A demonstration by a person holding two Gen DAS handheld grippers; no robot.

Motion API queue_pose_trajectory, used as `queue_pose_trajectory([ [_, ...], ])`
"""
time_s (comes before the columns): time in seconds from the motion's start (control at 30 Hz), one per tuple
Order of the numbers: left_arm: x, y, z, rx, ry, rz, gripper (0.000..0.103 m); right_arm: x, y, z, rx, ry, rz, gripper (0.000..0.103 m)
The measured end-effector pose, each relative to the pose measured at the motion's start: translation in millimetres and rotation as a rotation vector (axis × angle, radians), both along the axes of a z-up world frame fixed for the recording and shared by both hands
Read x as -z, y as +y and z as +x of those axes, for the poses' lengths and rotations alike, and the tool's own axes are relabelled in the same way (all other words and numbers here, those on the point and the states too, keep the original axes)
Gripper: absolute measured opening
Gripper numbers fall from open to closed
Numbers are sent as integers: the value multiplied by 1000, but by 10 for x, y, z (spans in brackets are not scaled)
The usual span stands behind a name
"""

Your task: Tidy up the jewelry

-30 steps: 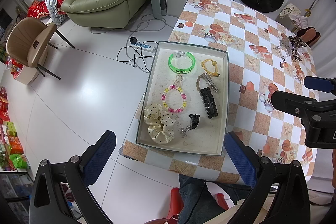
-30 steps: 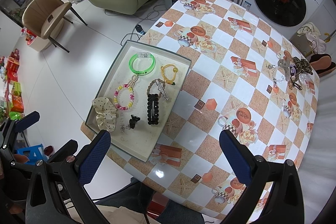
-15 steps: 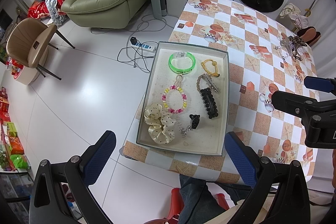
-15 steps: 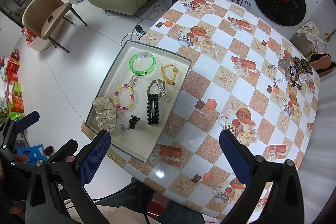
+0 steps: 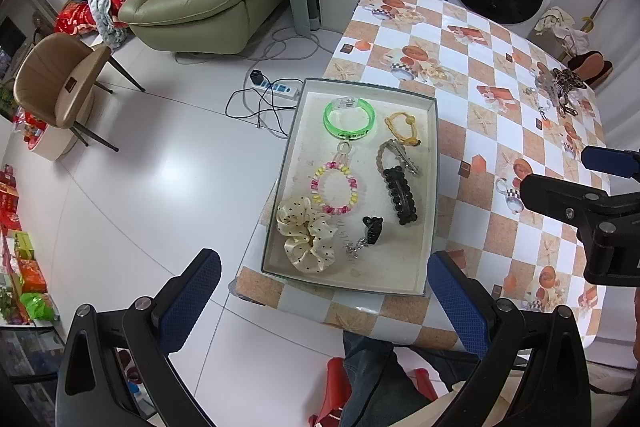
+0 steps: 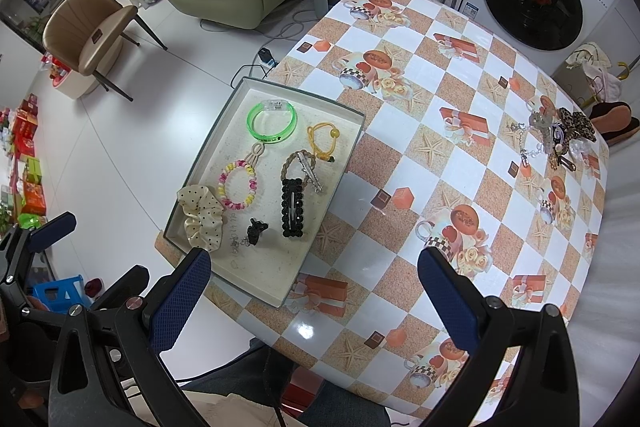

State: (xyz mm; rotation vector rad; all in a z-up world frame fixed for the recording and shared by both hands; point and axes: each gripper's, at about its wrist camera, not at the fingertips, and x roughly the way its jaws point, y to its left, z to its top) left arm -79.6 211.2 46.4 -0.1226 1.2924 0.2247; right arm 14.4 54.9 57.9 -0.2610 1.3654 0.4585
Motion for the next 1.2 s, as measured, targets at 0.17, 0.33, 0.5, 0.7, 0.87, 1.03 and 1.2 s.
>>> queue_pose_trajectory([
  [0.17, 7, 33, -29, 0, -7, -1, 103, 1, 1, -11, 1, -1, 0, 103],
  [0.33, -33, 31, -43, 5, -16, 2, 103, 0, 4, -20, 0, -2, 0, 103],
  [0.5, -31, 23, -39, 3, -14, 3, 103, -1, 7, -22, 1, -2, 1, 103],
  [0.7, -29, 47, -48, 1, -10, 2, 103, -3, 10, -25, 1, -3, 0, 103],
  [0.87, -27, 38, -44, 3, -11, 3, 103, 0, 4, -21, 3, -1, 1, 103],
  [1.03, -27, 25, -44, 3, -14, 8, 103, 0, 1, -19, 2, -1, 1, 103],
  [1.2, -17, 44, -78, 8, -23, 8, 103, 3, -2, -18, 1, -2, 1, 103],
])
